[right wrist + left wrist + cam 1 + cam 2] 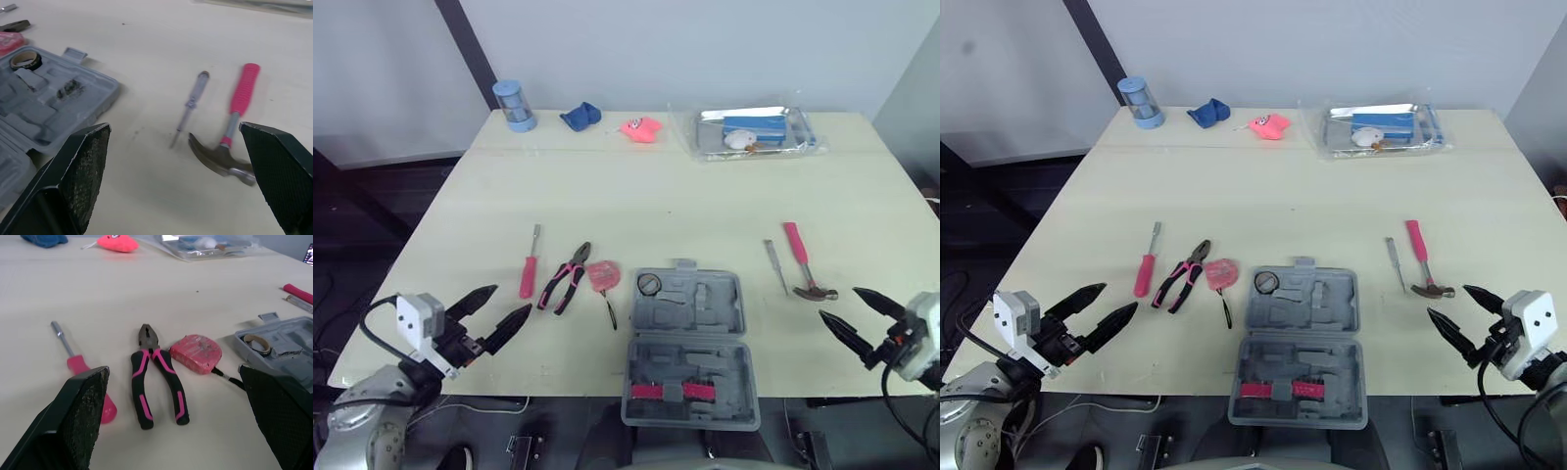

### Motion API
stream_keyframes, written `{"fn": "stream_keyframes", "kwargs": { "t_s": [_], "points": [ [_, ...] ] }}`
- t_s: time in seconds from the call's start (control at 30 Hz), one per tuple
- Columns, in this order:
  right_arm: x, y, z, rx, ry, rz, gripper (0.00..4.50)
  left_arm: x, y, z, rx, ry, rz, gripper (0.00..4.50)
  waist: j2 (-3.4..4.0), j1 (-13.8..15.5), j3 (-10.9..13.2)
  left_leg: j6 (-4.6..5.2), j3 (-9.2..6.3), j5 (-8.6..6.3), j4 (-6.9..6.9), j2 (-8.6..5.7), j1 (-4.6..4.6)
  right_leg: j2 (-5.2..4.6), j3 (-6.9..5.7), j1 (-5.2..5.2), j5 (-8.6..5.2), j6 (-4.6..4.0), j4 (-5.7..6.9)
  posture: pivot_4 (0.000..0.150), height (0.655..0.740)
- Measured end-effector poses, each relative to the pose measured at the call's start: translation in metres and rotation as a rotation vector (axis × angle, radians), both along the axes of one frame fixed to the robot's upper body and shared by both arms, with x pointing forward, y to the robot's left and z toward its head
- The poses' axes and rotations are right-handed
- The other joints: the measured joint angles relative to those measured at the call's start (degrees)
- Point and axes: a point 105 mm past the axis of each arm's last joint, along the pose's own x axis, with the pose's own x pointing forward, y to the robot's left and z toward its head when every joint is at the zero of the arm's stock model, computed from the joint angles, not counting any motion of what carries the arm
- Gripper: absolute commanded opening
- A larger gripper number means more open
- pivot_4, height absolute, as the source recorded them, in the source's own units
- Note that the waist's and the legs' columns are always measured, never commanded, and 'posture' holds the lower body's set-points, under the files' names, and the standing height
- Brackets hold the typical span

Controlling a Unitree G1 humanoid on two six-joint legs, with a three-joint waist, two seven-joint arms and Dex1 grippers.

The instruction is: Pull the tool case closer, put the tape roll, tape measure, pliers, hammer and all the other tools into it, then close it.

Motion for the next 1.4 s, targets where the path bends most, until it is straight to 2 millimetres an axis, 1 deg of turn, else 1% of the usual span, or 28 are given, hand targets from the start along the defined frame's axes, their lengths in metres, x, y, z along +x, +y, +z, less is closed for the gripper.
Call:
{"fn": "stream_keyframes", "kwargs": {
  "t_s": [0.03,0.07,0.13,0.23,0.3,0.37,0.4,0.43,0.5,0.57,0.7,0.8,1.03,1.13,1.27,1.4],
  "points": [
    [0.001,0.003,0.000,-0.001,0.001,0.007,4.43,0.001,-0.001,0.002,0.003,-0.008,-0.007,4.50,0.00,0.01,0.00,0.00,0.01,0.00,0.00,-0.01,0.00,-0.01,0.00,0.00,0.00,0.00,0.00,0.150,0.7400],
    [0.006,0.010,0.000,0.000,-0.006,0.033,4.43,0.004,-0.007,0.007,0.018,-0.013,-0.036,4.50,-0.01,0.01,0.00,0.00,0.00,0.00,0.01,-0.01,-0.01,-0.01,0.00,0.00,0.00,0.00,-0.01,0.150,0.7400],
    [0.008,0.014,0.002,0.001,-0.017,0.051,4.43,0.007,-0.011,0.007,0.017,-0.007,-0.048,4.50,0.01,0.01,0.01,0.00,0.00,0.00,0.00,-0.01,-0.01,-0.01,0.00,0.00,0.00,0.00,-0.01,0.150,0.7400],
    [0.012,0.026,0.010,-0.006,-0.062,0.124,4.43,0.013,-0.022,0.005,0.007,0.017,-0.033,4.50,0.01,-0.02,0.01,0.00,-0.01,0.00,0.01,-0.01,0.00,-0.01,0.00,0.00,0.01,0.01,0.00,0.150,0.7400],
    [0.012,0.036,0.017,-0.017,-0.096,0.203,4.43,0.012,-0.042,0.001,-0.023,0.038,-0.046,4.50,0.00,-0.04,0.01,0.00,0.00,0.00,0.02,-0.01,-0.01,-0.02,0.01,0.01,0.01,0.02,0.00,0.150,0.7400],
    [0.011,0.039,0.021,-0.021,-0.103,0.246,4.43,0.010,-0.048,-0.003,-0.043,0.057,-0.026,4.50,0.01,-0.05,0.01,0.00,0.00,0.00,0.03,-0.01,-0.02,-0.02,0.01,0.01,0.02,0.02,0.00,0.150,0.7400],
    [0.007,0.046,0.026,-0.027,-0.103,0.339,4.43,0.009,-0.065,-0.009,-0.086,0.087,-0.001,4.50,0.00,0.04,0.01,0.00,0.00,0.00,0.05,-0.02,-0.02,-0.04,0.02,0.03,0.02,0.03,0.00,0.150,0.7400],
    [0.006,0.048,0.027,-0.024,-0.108,0.365,4.43,0.008,-0.072,-0.012,-0.092,0.105,-0.008,4.50,-0.07,0.07,0.00,0.00,-0.07,0.00,0.06,-0.02,-0.02,-0.01,-0.03,0.03,0.02,0.02,0.02,0.150,0.7400],
    [0.003,0.051,0.030,-0.023,-0.115,0.417,4.43,0.007,-0.081,-0.016,-0.085,0.130,-0.005,4.50,-0.08,0.19,0.00,0.00,-0.11,0.00,0.06,-0.02,-0.02,0.00,-0.06,0.04,0.02,0.02,0.02,0.150,0.7400],
    [-0.003,0.055,0.032,-0.022,-0.115,0.489,4.43,0.010,-0.088,-0.017,-0.075,0.137,0.040,4.50,-0.05,0.32,0.00,0.00,-0.11,0.00,0.08,-0.03,-0.01,-0.01,-0.06,0.07,0.02,0.02,0.01,0.150,0.7400],
    [-0.011,0.059,0.035,-0.026,-0.105,0.587,4.43,0.018,-0.087,-0.020,-0.054,0.165,0.147,4.50,-0.05,0.30,0.00,0.00,-0.11,0.00,0.09,-0.03,-0.02,-0.01,-0.06,0.07,0.02,0.02,0.02,0.150,0.7400],
    [-0.013,0.063,0.040,-0.027,-0.119,0.639,4.43,0.020,-0.096,-0.025,-0.074,0.216,0.196,4.50,-0.06,0.25,0.00,0.00,-0.10,0.00,0.09,-0.04,-0.01,-0.01,-0.05,0.07,0.02,0.02,0.02,0.150,0.7400],
    [-0.012,0.068,0.046,-0.036,-0.141,0.666,4.43,0.028,-0.108,-0.041,-0.068,0.314,0.294,4.50,-0.06,0.39,0.00,0.00,-0.12,0.00,0.11,-0.08,-0.03,-0.02,-0.06,0.07,0.02,0.03,0.01,0.150,0.7400],
    [-0.012,0.069,0.047,-0.039,-0.144,0.668,4.43,0.036,-0.118,-0.041,-0.036,0.312,0.313,4.50,-0.06,0.52,-0.01,-0.01,-0.13,0.00,0.13,-0.09,-0.03,-0.02,-0.07,0.09,0.03,0.03,0.02,0.150,0.7400],
    [-0.013,0.070,0.046,-0.038,-0.137,0.668,4.43,0.039,-0.123,-0.047,-0.029,0.336,0.352,4.50,-0.06,0.49,-0.01,0.00,-0.14,0.00,0.13,-0.09,-0.03,-0.03,-0.06,0.08,0.03,0.03,0.02,0.150,0.7400],
    [-0.015,0.072,0.049,-0.046,-0.138,0.676,4.43,0.040,-0.129,-0.051,-0.025,0.349,0.345,4.50,-0.07,0.52,-0.01,-0.01,-0.14,0.00,0.13,-0.10,-0.03,-0.02,-0.07,0.08,0.03,0.03,0.02,0.150,0.7400]
  ]
}}
